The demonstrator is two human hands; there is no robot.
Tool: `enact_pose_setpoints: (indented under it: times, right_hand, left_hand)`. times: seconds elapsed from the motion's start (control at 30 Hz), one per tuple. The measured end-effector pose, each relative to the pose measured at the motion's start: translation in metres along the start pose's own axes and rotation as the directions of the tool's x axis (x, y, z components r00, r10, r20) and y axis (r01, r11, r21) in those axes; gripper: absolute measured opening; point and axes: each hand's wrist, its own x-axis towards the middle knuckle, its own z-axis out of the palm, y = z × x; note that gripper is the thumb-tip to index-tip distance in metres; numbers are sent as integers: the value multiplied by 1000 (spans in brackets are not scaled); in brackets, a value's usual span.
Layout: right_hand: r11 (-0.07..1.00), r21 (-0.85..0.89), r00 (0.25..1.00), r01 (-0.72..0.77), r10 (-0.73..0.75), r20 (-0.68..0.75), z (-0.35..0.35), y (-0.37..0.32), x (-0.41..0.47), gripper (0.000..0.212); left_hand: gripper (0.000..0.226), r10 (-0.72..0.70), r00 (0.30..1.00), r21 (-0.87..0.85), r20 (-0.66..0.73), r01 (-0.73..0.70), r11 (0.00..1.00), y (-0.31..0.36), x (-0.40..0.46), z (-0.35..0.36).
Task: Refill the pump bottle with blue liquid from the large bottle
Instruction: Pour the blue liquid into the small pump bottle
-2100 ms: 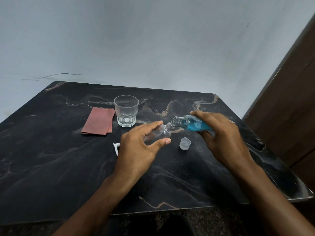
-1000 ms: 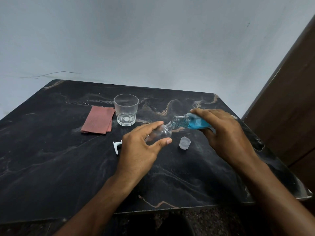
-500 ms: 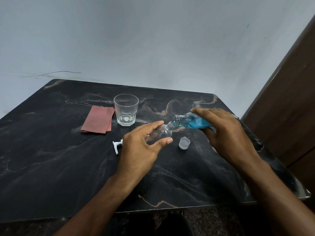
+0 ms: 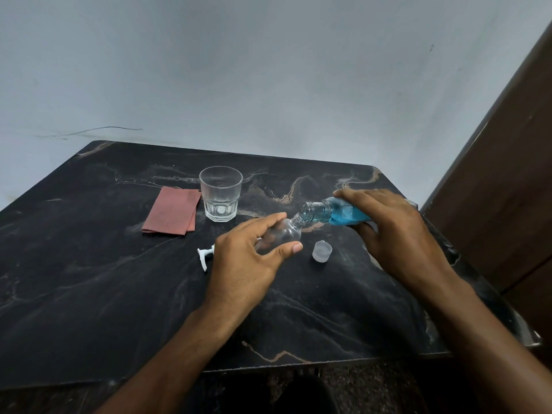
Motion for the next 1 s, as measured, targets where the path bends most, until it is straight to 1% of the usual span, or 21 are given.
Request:
enact_pose_setpoints:
  times: [0.17,0.37,0.63,1.0]
  right_hand:
    - [1000,-10,1000,1,-1,4,-2,-2,0,54]
    - [1000,-7,1000,-3,3,7,-2,-2,0,53]
    - [1000,4,1000,10,-10,8,-2,-1,2,51]
    - [1000,-1,1000,31,-31,-5,-2,0,3,51]
  left_hand:
    - [61,-7,1000,-35,9,7,999,3,-1,0]
    - [57,19,1000,12,6,-19,1000,0,-1,0]
    - [57,35,999,22,-3,-35,999,-1,-1,1]
    - [56,36,999,-16,10,-36,999,-1,0,2]
